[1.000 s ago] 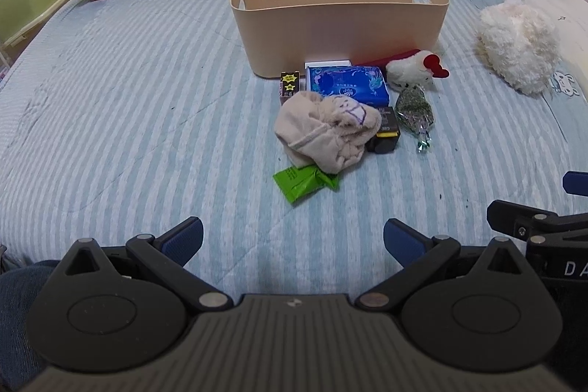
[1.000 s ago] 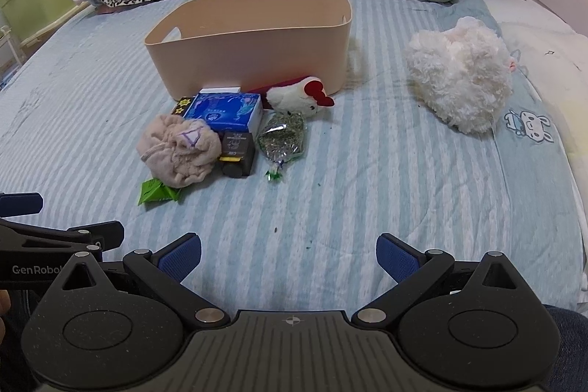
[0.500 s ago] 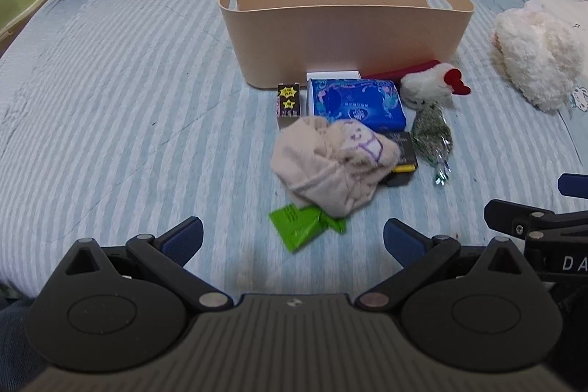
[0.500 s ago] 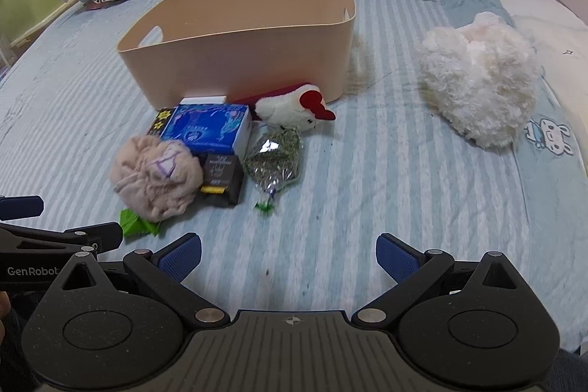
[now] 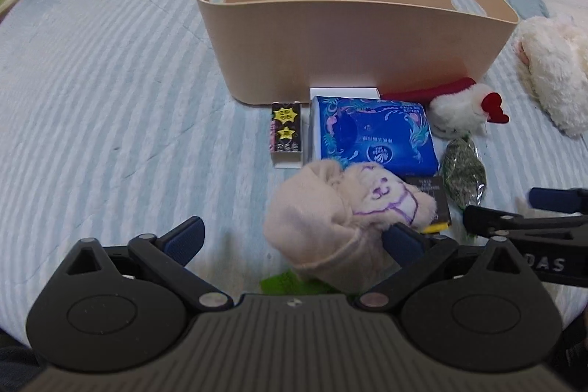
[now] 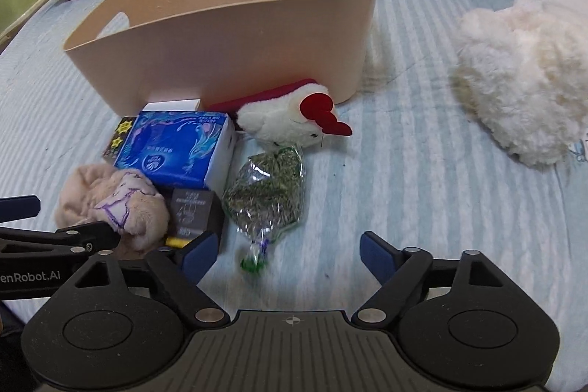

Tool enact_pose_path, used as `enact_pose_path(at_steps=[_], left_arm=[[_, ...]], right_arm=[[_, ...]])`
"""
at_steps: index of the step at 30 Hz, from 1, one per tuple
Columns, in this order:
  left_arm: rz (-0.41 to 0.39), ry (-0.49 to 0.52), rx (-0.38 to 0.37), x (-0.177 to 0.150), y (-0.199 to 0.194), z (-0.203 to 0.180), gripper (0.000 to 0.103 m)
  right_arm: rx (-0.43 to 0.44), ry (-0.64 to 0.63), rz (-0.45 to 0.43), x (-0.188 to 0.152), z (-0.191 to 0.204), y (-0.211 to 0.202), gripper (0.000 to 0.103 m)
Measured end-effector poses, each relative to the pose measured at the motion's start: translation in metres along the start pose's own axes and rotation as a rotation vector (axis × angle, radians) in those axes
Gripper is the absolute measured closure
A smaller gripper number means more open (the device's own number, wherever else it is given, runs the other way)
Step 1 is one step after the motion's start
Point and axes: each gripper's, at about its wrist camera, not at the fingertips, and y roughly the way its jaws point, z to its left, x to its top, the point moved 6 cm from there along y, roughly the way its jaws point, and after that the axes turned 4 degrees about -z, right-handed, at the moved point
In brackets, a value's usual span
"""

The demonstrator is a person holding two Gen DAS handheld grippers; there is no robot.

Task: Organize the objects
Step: 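Grasp the pink sock with the left tool while the right tool grasps the herb bag, then carry sock and herb bag over the basket and open both tools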

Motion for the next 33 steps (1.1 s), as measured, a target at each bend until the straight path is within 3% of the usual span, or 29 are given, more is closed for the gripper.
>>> enact_pose_path(at_steps=[2, 4, 6, 8, 10, 14, 21, 26, 33], left_arm=[[0.03, -0.012, -0.055, 0.0, 0.007, -0.002, 0.021], [0.052, -0.027, -0.107, 0.0, 0.011, -0.006, 0.039], [0.064, -0.029, -0.144, -0.001, 0.012, -0.009, 0.046], [0.052, -0.018, -0.147, -0.001, 0.009, -0.01, 0.052], [0.051, -0.03, -0.162, -0.002, 0.005, -0.009, 0.065], [0.038, -0.046, -0.188, 0.0, -0.008, -0.005, 0.077], [-0.034, -0.051, -0.184, 0.006, -0.039, 0.002, 0.081], [-0.158, -0.059, -0.166, 0.032, -0.075, 0.013, 0.081], [-0.329, -0.025, -0.084, 0.097, -0.105, 0.022, 0.081]], right_arm=[[0.011, -0.001, 0.007, 0.0, 0.001, 0.01, 0.029], [0.013, 0.003, 0.025, -0.001, 0.001, 0.02, 0.052], [0.033, 0.014, 0.037, -0.004, 0.001, 0.027, 0.069], [0.043, 0.011, 0.014, -0.004, 0.002, 0.026, 0.078], [0.047, 0.004, 0.0, -0.005, 0.003, 0.022, 0.084], [0.071, 0.02, -0.02, -0.007, 0.002, 0.008, 0.087], [0.093, 0.042, -0.099, -0.003, -0.004, -0.03, 0.09], [0.099, 0.036, -0.197, 0.024, -0.011, -0.06, 0.09], [0.094, -0.028, -0.335, 0.086, -0.008, -0.088, 0.09]])
